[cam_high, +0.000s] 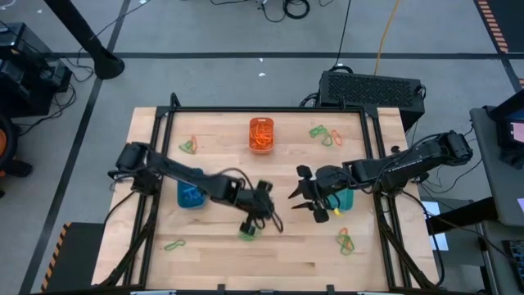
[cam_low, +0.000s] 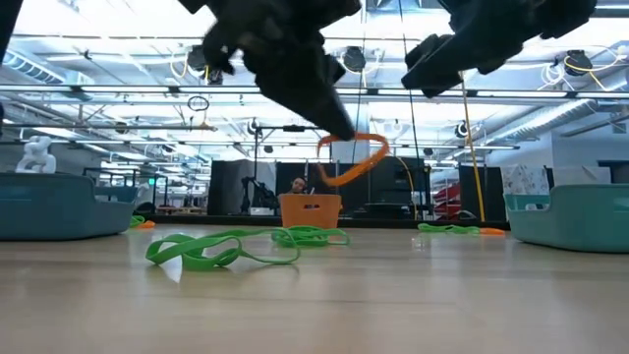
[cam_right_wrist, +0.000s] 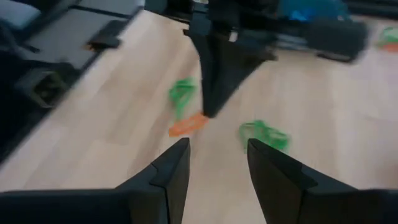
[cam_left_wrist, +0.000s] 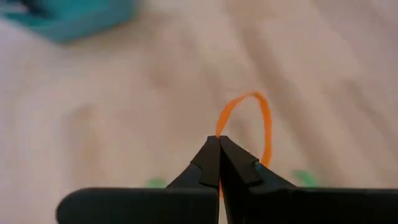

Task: Sort rubber bands into baskets
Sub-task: Put the orange rubber band into the orange bin

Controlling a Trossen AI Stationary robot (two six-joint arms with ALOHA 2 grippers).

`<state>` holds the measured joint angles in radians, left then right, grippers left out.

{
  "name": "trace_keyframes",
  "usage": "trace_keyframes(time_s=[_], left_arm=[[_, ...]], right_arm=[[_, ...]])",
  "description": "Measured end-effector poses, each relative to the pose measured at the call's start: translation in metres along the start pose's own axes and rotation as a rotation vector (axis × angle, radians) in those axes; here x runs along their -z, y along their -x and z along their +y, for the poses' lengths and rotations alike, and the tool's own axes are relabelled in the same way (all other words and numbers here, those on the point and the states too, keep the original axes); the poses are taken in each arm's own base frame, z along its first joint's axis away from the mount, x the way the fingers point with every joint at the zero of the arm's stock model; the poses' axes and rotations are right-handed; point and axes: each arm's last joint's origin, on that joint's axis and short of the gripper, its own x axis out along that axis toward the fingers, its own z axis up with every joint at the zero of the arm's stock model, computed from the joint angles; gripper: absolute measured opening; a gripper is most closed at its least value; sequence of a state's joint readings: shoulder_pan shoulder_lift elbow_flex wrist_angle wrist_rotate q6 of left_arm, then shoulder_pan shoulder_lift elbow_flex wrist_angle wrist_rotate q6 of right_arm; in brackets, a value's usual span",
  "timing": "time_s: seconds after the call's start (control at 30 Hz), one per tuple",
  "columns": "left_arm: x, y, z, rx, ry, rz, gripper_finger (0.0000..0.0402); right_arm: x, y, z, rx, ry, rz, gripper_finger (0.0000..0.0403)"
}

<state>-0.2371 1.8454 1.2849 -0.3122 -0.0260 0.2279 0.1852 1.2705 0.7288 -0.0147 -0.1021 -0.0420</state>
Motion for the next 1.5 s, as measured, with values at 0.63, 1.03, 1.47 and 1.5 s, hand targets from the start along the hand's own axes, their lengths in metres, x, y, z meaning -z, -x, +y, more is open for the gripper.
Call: trace_keyframes(time_s=[0.63, 1.03, 1.47, 1.5], left_arm=[[0.070, 0.047, 0.151, -0.293, 0.124, 0.226, 0.0000], [0.112, 0.074, 0.219, -0.404, 0.263, 0.160, 0.0000], [0.134, 0.061, 0.239, -0.380, 0.342, 0.122, 0.0000], [0.133, 0.060, 0.241, -0.393, 0.338, 0.113, 0.0000]], right_arm=[[0.009, 0.000, -0.048, 0.574, -0.031, 0.079, 0.0153], [0.027, -0.020, -0.107, 0.732, -0.041, 0.086, 0.0153], [0.039, -0.007, -0.143, 0.839, -0.118, 0.101, 0.0153], [0.040, -0.007, -0.143, 0.837, -0.121, 0.111, 0.0153]])
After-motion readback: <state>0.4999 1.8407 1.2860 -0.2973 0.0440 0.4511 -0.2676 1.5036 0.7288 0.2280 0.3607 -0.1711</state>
